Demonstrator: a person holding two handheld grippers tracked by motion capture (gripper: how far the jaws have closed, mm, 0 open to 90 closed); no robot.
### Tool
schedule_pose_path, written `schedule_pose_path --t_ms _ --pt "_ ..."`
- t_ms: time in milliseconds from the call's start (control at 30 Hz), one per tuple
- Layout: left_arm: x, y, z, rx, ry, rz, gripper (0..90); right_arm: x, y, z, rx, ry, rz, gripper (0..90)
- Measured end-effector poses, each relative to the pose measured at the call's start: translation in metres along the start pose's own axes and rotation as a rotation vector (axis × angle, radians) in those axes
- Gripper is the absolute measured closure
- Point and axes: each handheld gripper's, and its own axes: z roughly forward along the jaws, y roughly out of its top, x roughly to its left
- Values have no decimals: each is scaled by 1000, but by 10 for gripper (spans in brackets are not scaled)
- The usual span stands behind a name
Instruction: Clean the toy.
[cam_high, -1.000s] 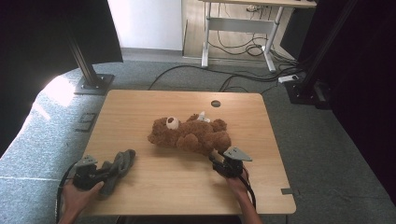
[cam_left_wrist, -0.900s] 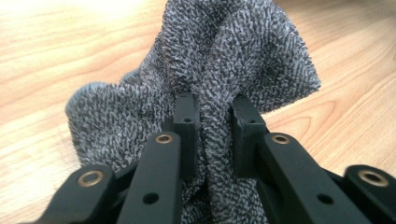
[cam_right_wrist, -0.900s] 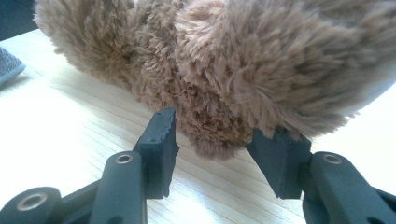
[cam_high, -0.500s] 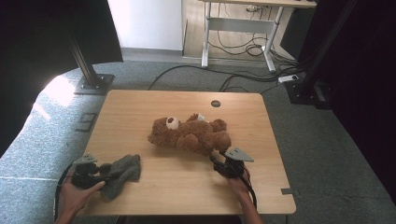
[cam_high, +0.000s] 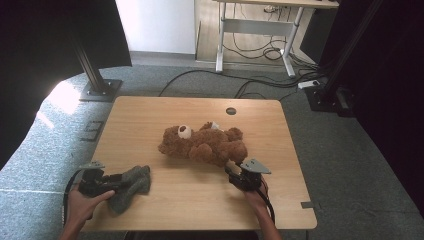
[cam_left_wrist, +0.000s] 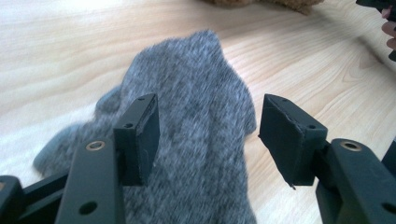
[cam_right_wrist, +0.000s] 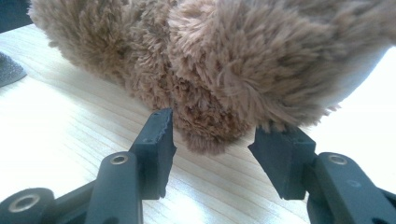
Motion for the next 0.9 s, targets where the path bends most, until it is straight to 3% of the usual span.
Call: schedule_pose_path --t_ms 67,467,700,900 --pt "-5 6 2 -18 13 12 388 0 0 -1 -2 0 0 460" --pt "-31 27 9 -105 -12 59 405 -7 0 -19 -22 16 37 372" --pt "-43 27 25 -98 -25 78 411 -14 -6 -38 -20 31 38 360" --pt "-53 16 36 -87 -23 105 420 -23 -17 -52 24 31 45 351"
